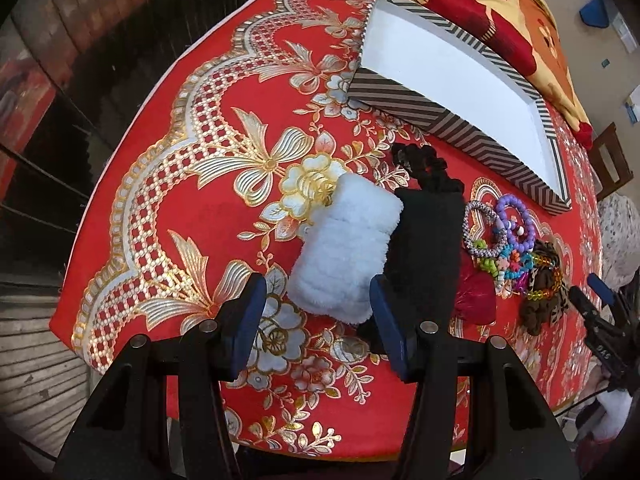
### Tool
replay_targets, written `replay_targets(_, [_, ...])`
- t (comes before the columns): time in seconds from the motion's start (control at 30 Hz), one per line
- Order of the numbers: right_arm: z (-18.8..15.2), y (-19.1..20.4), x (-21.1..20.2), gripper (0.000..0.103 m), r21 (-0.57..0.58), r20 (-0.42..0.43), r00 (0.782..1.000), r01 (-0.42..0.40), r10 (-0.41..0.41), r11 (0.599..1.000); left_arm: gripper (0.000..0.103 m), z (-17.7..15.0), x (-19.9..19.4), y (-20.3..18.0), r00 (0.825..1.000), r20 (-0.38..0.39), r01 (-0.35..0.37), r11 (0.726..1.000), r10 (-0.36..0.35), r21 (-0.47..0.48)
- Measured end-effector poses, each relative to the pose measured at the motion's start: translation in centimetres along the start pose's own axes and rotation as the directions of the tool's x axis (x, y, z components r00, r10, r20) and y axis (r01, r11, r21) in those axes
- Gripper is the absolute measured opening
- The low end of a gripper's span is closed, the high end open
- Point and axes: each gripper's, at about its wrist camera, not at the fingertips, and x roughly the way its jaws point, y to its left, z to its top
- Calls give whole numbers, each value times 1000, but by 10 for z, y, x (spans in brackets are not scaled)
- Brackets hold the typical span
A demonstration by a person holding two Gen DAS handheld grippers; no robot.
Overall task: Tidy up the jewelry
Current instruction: 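Grasp the white fluffy wristband with the left gripper while the right grasps the brown ribbon scrunchie, then carry both items into the white tray and open both grippers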
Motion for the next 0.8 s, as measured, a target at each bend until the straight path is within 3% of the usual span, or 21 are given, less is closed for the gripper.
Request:
replay_targets(0.17, [5, 8, 17, 71, -45, -39, 999, -35, 33, 998, 61, 3, 6, -3, 1000, -19, 17, 999, -16, 34])
replay_targets(0.37, [9, 12, 36, 45, -30, -73, 993, -91, 88, 995, 62, 11, 22, -3, 998, -55, 22, 999, -19, 47])
replay_targets(0.43, [8, 11, 35, 41, -11, -58, 993, -99, 99, 995, 62, 14, 26, -1, 997, -67, 31, 999, -28, 33])
replay_targets(0.5, [6, 9, 34, 30, 10, -46, 995, -93, 93, 996, 62, 16, 30, 0, 996, -76, 36, 999, -35, 20])
replay_targets(0.63, [4, -5, 30, 21, 94, -26, 994, -100, 103, 990, 61, 22, 31, -4, 998, -51, 35, 999, -33, 37])
replay_targets(0.67, [3, -6, 27, 20, 100, -22, 995, -93, 96, 991, 56, 23, 31, -5, 999, -45, 29, 999, -28, 43])
replay_targets(0.7, [3, -8, 24, 20, 103, -18, 996, -85, 87, 991, 40, 23, 31, -5, 999, -38, 28, 998, -26, 48])
replay_targets(0.8, [4, -15, 11, 19, 118, 5, 997, -72, 71, 990, 32, 24, 29, -5, 999, -27, 19, 999, -18, 47])
